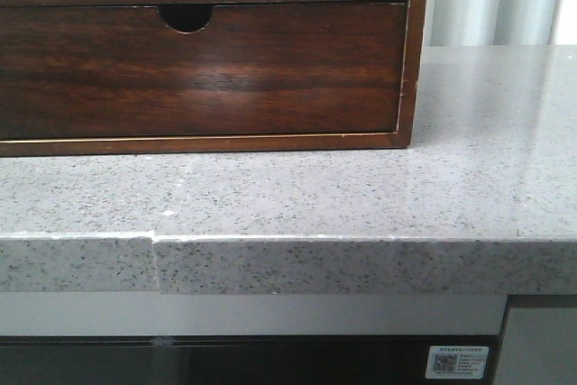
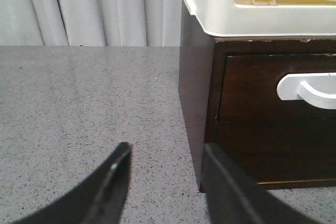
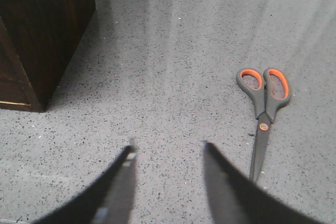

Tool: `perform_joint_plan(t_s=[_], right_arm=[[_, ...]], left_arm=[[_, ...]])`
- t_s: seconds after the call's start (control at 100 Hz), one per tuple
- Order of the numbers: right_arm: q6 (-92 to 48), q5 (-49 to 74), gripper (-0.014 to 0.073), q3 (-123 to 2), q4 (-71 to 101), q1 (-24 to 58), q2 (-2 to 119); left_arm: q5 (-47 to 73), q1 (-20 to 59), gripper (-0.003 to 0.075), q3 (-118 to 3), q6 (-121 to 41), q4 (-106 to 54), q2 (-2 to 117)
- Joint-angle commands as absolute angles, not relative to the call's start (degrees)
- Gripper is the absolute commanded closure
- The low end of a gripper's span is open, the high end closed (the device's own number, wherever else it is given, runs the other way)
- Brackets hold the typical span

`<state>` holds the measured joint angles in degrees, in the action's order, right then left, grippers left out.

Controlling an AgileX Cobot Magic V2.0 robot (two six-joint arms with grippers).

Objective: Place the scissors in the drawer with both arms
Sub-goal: 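Grasp the white drawer handle with the left gripper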

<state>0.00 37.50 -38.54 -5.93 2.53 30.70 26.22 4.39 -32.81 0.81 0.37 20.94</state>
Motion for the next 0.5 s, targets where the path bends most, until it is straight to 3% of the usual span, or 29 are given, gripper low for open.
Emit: perform_joint_plan(t_s=[0.0, 0.06, 0.34, 0.49], right_arm=[[0.0, 33.17, 0.0116, -40.48, -7.19, 2.27, 31.37], [0.0, 33.08, 0.0087, -40.48, -7.19, 2.27, 31.37], [0.0, 33.08, 0.0089, -40.48, -7.19, 2.27, 31.37], [0.0, 33.08, 0.0089, -40.48, -7.19, 2.27, 31.37]], left_arm=[[21.67, 4.27, 0.0176, -34.76, 0.9, 1.31, 21.84], [21.67, 4.27, 0.0143, -34.76, 0.9, 1.2, 21.84], [20.6, 4.27, 0.0157, -34.76, 0.9, -3.14, 21.84], [19.14, 4.27, 0.0157, -34.52, 1.0, -20.98, 21.84]])
